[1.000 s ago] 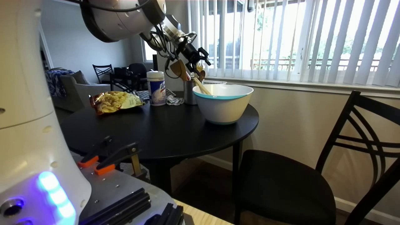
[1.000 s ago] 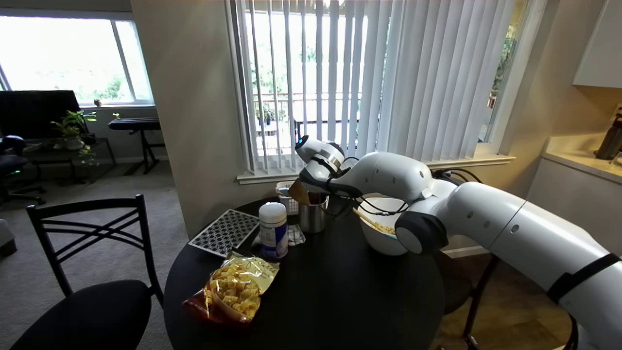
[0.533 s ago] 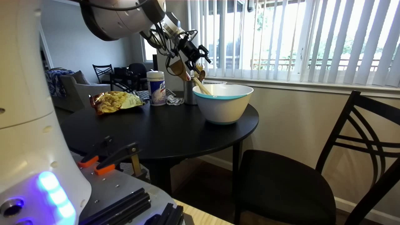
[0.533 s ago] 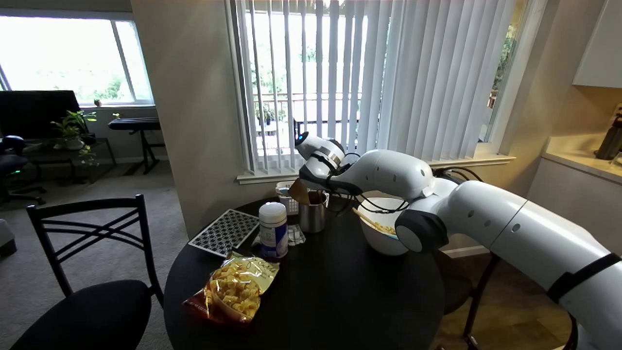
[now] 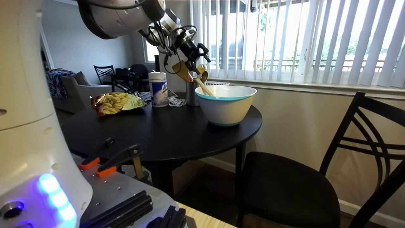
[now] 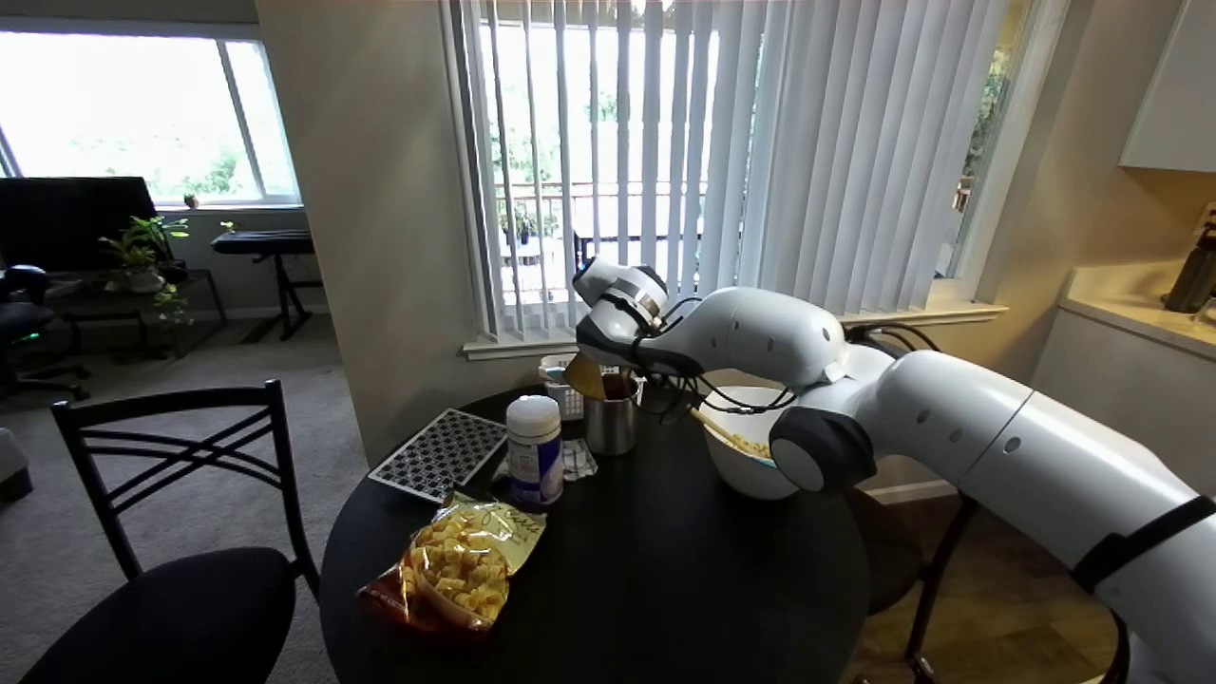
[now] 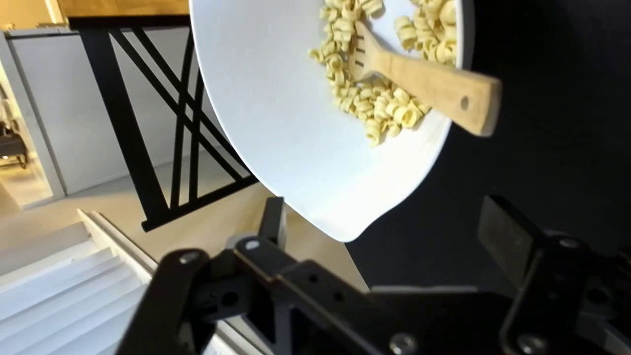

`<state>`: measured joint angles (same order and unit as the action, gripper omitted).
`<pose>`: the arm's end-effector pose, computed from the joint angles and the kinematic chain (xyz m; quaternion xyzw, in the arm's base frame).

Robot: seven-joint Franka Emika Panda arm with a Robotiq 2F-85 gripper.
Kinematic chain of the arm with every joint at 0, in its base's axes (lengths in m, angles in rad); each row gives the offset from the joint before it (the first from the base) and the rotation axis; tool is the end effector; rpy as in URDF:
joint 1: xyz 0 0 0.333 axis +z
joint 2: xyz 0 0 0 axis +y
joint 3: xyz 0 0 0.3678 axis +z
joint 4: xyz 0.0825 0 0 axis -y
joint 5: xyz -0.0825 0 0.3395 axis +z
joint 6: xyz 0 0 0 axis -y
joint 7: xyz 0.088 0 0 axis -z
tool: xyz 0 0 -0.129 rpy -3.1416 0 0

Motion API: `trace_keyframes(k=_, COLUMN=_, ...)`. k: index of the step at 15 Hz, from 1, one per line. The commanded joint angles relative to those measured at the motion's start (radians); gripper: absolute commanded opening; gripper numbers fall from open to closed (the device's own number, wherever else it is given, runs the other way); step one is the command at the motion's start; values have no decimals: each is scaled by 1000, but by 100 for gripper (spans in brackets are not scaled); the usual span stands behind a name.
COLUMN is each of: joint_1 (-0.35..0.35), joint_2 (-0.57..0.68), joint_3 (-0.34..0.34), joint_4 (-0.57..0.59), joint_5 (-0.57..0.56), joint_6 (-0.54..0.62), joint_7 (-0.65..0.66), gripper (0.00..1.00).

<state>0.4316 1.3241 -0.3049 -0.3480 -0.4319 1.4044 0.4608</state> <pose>0.7541 0.1977 0.2849 0.9240 -0.0755 0.0283 0.3738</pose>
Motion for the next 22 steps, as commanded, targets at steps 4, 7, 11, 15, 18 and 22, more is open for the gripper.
trace_keyframes(k=4, joint_1=48, joint_2=-54, joint_3=55, joint_4=1, joint_5=62, joint_6=-188, joint_7=23, gripper=100)
trace_keyframes(k=7, joint_1=55, joint_2=-38, joint_3=91, joint_4=1, joint_5=100, joint_6=-191, joint_7=40, gripper=100)
trace_keyframes(k=11, joint_1=24, joint_2=-1, joint_3=118, joint_4=-3, joint_5=148, joint_6=-142, joint_7=115, gripper=100)
trace_keyframes(k=15, joint_1=-10, joint_2=38, joint_3=107, joint_4=-6, joint_5=138, joint_6=-78, joint_7=145, gripper=100)
trace_keyframes(k=18, joint_1=-22, joint_2=48, joint_3=89, joint_4=-7, joint_5=117, joint_6=29, joint_7=130, gripper=100)
trace_keyframes(k=22, joint_1=-21, joint_2=48, joint_3=60, joint_4=-6, joint_5=98, joint_6=105, joint_7=133, gripper=100)
